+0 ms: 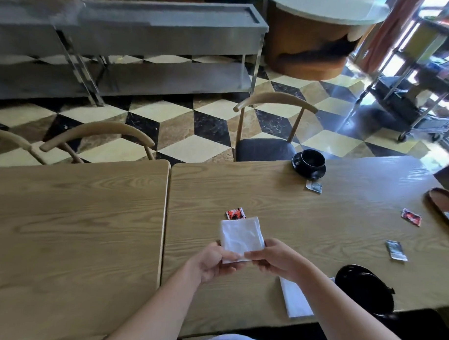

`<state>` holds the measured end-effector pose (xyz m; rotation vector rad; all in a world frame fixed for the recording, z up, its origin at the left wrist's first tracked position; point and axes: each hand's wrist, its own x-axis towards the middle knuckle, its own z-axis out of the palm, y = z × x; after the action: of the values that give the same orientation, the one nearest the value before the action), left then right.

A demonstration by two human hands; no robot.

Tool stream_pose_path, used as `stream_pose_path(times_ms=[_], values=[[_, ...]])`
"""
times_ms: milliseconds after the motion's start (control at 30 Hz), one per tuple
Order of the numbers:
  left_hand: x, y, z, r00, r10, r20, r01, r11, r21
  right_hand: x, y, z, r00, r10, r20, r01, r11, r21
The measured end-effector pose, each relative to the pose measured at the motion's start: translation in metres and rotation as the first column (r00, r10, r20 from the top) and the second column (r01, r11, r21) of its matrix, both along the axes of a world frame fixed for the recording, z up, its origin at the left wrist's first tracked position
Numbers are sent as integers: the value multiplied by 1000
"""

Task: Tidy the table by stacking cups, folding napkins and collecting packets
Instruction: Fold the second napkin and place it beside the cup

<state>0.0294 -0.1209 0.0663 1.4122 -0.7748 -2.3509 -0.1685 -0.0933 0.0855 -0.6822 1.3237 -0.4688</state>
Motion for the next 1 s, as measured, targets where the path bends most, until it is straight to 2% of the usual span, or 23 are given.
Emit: stream_pose_path(times_ms=[100,200,300,433,600,733,800,900,1000], values=[[-11,3,10,998,-50,36,54,993,-107,-8,18,8,993,-73,-91,61,990,-128],[-27,2,17,996,-83,6,83,985,-150,-19,30,15,973,-199,-116,172,963,-207],[-48,-4,26,993,-116,-20,111,979,-172,-37,38,22,951,-300,-72,279,936,-216],[-85,-20,38,981,-183,73,195,949,-248,-75,35,25,906,-420,-49,403,894,-195],[-142,-55,42,982,-117,148,152,956,-251,-151,20,21,811,-582,-49,566,804,-184],[-202,-90,35,981,-52,189,76,989,-126,-229,-3,14,740,-672,-36,655,732,-186],[-239,-97,30,972,-113,206,114,993,10,-261,-17,13,742,-669,-25,656,734,-177],[-303,-105,21,977,-188,96,166,966,198,-302,-43,9,769,-639,4,633,761,-145],[-361,-120,13,999,-52,-7,52,957,286,-337,-70,1,790,-613,26,611,781,-128]])
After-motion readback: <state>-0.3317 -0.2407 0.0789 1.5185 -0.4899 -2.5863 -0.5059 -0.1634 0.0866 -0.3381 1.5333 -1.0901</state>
